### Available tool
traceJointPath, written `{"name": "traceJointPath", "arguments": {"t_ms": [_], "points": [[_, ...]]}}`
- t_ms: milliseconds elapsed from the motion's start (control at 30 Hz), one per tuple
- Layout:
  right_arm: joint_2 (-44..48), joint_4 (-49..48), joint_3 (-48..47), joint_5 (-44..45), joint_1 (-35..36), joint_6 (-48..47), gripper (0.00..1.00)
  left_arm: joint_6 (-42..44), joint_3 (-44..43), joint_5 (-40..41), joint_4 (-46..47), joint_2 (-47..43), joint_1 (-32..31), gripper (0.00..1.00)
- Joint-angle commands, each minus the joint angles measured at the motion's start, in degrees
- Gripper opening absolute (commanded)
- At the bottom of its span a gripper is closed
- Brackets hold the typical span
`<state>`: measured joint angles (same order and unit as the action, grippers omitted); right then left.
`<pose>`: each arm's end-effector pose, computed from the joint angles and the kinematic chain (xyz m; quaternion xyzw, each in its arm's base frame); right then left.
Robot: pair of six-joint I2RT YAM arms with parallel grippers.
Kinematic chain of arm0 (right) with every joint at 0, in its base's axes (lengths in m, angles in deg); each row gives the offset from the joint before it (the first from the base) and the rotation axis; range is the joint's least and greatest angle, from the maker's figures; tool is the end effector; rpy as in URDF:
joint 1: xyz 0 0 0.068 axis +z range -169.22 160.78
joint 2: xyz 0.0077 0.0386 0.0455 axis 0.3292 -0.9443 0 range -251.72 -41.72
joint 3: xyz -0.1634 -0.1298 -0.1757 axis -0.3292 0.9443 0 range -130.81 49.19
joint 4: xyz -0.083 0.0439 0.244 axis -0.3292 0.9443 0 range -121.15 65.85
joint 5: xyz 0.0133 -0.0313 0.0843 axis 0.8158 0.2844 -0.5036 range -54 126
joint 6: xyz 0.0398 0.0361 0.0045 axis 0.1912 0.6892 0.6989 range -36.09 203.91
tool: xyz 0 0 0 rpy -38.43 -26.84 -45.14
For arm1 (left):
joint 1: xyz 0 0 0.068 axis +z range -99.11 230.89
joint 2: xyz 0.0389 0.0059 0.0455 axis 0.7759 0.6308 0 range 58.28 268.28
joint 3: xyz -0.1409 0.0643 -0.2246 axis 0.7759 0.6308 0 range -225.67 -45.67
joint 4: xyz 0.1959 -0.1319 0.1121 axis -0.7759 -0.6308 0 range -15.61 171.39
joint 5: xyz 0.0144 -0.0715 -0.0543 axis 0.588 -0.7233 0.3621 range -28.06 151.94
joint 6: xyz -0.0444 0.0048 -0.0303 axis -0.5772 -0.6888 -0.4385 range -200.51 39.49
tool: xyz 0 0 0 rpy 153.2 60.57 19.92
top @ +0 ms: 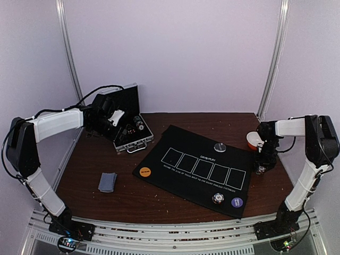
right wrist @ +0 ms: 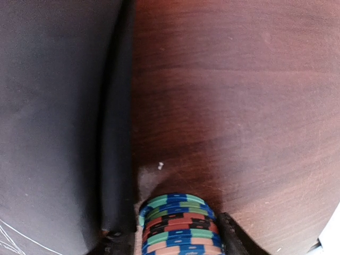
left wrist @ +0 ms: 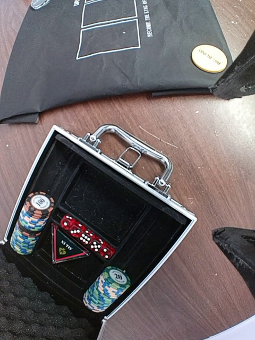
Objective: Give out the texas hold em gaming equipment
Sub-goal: Pick up the pile of poker chips from the pile of poker chips, then place the poker chips pile in the big blind area.
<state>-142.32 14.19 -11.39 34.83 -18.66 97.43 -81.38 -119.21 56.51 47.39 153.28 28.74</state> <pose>0.3036 0.0037 0.1522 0.1124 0.9928 0.0151 0.0389 0.3275 -0.1369 0.2526 0.1900 0.9348 -0.1035 0.2816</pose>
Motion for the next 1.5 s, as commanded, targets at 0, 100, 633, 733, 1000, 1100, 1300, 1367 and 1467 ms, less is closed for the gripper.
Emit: {"name": "traceJointPath", "arguments": {"t_ms": [0,100,633,733,1000,1100,1300,1367,1467], "points": [[-1.9,-0.7,2.3,3.9,-0.2,1.0,0.47,0.9,0.0,-1.2,1.3,-1.7,0.5,0.87],[-1.8,-0.3,2.2,5.0,-0.3,1.3,0.39,0.9,0.0,-1.2,1.4,-1.8,0.5,0.87],[3.5,0.7,-0.5,6.5,-1.7,2.0,0.05,0.9,0.1,-1.0,1.3,-2.7,0.6,0.87],[4.7,1.4,-1.1,6.1,-1.8,1.9,0.04,0.9,0.1,-1.2,1.3,-2.7,0.7,0.87],[7.9,4.4,-2.9,4.2,-1.5,1.5,0.0,1.0,0.1,-1.4,1.4,-2.8,0.8,0.87],[9.8,7.3,-4.5,5.0,0.7,2.0,0.0,1.0,0.1,-1.5,1.3,-2.8,0.8,0.87],[12.6,13.7,-9.5,6.6,10.6,5.5,0.0,1.0,0.1,-2.3,1.4,-2.7,0.7,0.87],[12.4,15.0,-11.3,6.8,16.0,7.6,0.0,0.9,0.0,-2.6,1.3,-2.7,0.7,0.87],[10.8,14.3,-14.4,6.5,26.3,11.8,0.0,1.0,0.0,-3.1,1.3,-2.7,0.7,0.87]]}}
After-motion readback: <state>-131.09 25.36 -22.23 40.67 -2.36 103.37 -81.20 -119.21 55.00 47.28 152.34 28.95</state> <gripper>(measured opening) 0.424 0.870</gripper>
